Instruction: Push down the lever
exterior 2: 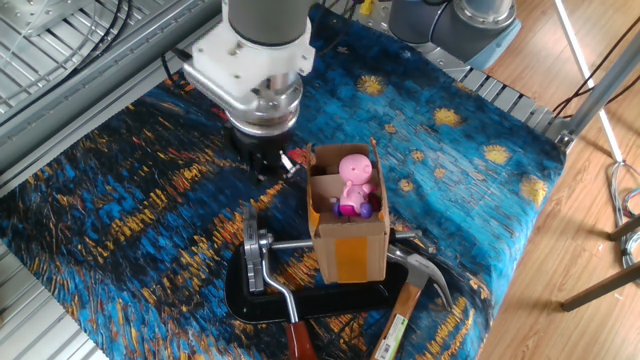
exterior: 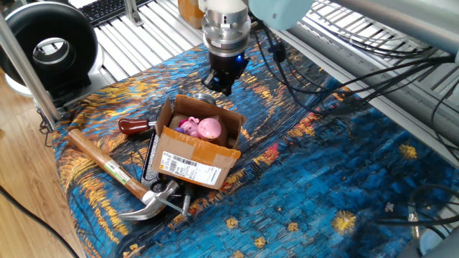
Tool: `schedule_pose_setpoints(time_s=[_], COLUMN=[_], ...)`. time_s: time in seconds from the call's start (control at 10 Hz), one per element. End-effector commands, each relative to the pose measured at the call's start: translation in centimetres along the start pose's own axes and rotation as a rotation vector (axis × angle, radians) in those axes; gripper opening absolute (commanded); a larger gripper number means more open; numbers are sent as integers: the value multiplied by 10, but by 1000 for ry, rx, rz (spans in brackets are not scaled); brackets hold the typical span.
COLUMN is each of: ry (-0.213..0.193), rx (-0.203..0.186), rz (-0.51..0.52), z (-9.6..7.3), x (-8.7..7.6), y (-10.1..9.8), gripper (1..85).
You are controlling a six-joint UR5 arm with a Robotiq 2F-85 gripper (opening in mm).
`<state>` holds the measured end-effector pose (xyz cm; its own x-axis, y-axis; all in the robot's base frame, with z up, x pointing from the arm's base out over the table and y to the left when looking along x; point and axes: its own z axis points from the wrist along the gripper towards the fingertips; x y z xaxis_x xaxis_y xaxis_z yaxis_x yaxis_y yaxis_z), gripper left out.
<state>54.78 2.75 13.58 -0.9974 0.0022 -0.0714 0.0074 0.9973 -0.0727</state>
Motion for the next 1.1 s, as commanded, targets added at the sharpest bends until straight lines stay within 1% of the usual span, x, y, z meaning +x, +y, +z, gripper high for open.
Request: schedule_pose_setpoints(time_s=[0.0, 0.1, 0.3, 0.4, 0.5, 0.7, 0.8, 1.0], ry=[9, 5, 3, 4, 20, 36, 49, 52], rx=[-77, -63, -63, -63, -56, -76, -71, -67], rz=[-8, -15, -9, -11, -1, 39, 47, 50], z=[-21, -20, -10, -7, -5, -4, -4, -7], x=[-14, -15, -22, -25, -22, -20, -17, -15], y=[-35, -40, -33, -34, -37, -33, -36, -36], gripper=[40, 57, 57, 57, 57, 33, 20, 20])
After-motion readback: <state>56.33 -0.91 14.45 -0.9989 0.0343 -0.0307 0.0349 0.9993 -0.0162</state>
